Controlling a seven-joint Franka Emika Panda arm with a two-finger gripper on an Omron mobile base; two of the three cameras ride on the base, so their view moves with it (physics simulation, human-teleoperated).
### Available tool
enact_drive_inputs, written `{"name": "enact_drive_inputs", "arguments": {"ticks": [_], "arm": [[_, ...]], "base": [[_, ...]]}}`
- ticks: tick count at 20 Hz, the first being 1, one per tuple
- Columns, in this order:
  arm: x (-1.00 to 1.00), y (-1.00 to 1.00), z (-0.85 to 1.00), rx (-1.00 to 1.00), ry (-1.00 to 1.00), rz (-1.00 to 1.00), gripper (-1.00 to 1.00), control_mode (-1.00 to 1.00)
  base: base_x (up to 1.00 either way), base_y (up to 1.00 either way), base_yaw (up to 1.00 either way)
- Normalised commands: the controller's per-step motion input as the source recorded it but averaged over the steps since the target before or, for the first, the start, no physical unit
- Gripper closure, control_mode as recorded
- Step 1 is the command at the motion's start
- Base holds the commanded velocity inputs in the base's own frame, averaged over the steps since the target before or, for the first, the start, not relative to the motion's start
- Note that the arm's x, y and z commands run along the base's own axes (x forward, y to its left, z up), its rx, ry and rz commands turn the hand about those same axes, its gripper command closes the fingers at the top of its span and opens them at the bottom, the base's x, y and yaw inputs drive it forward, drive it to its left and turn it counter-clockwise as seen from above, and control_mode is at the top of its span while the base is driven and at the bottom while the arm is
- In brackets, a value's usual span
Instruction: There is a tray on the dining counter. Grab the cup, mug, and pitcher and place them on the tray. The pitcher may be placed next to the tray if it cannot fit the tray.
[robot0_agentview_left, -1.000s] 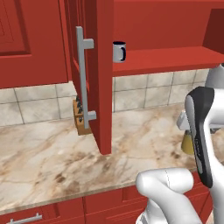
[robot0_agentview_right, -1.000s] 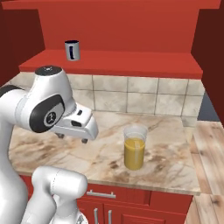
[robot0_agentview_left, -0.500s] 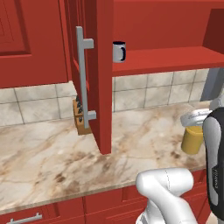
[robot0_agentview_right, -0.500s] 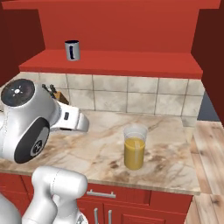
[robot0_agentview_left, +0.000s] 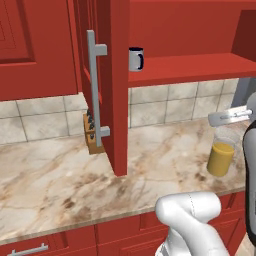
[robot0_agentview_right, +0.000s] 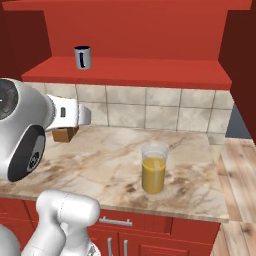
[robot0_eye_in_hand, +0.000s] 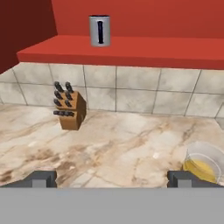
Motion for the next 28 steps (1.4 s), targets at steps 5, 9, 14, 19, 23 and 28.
{"name": "enact_drive_inputs", "arguments": {"ticks": [5,9,14,19,23,28], "arm": [[0.01,0.31,0.52,0.0,-0.02,0.05,-1.0,-1.0],[0.23,0.1,0.09,0.0,0.0,0.02,-1.0,-1.0],[0.41,0.0,0.0,0.0,0.0,0.05,-1.0,-1.0],[0.59,0.01,0.0,0.0,0.01,0.01,-1.0,-1.0],[0.5,0.01,0.0,0.0,0.03,0.02,-1.0,-1.0],[0.47,0.1,0.0,0.0,0.06,0.01,-1.0,-1.0]], "base": [[0.0,0.0,0.0],[0.0,0.0,0.0],[0.0,0.0,0.0],[0.0,0.0,0.0],[0.0,0.0,0.0],[0.0,0.0,0.0]]}}
